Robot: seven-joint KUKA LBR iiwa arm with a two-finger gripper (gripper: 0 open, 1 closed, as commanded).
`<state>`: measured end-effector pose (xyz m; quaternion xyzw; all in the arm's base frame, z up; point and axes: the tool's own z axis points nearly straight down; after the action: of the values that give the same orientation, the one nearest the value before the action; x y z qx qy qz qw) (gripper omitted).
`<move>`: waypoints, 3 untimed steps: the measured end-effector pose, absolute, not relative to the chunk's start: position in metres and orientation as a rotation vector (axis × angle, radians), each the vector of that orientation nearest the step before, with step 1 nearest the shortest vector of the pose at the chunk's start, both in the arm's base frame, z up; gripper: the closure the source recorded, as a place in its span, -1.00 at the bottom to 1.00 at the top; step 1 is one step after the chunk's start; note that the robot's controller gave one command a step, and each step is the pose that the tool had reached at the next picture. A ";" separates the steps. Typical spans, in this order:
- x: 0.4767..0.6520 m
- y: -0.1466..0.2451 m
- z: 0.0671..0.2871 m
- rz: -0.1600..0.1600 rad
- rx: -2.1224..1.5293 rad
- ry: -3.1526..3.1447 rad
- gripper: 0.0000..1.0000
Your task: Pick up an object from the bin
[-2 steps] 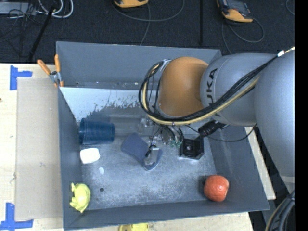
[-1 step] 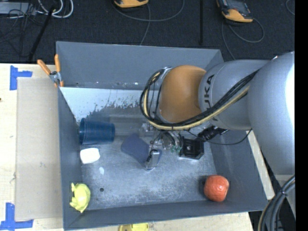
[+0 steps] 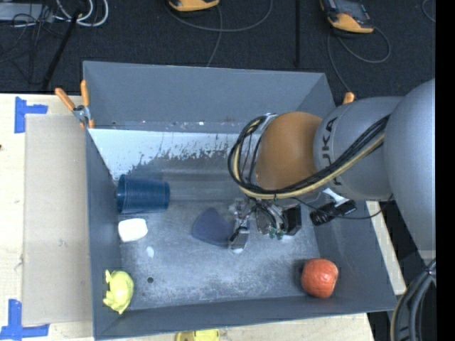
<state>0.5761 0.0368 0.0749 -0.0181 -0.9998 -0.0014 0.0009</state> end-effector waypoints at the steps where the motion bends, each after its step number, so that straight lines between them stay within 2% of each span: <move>1: 0.576 0.037 0.075 -0.004 -0.057 -3.139 1.00; 2: 0.605 0.044 0.135 0.000 0.012 -3.143 1.00; 3: 0.605 0.044 0.135 0.000 0.011 -3.143 1.00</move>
Offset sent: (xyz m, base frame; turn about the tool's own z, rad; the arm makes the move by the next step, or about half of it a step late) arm 0.0281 0.0078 0.0599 -0.0484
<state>0.6046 0.0441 0.1345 0.0034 -1.0000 -0.0001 -0.0005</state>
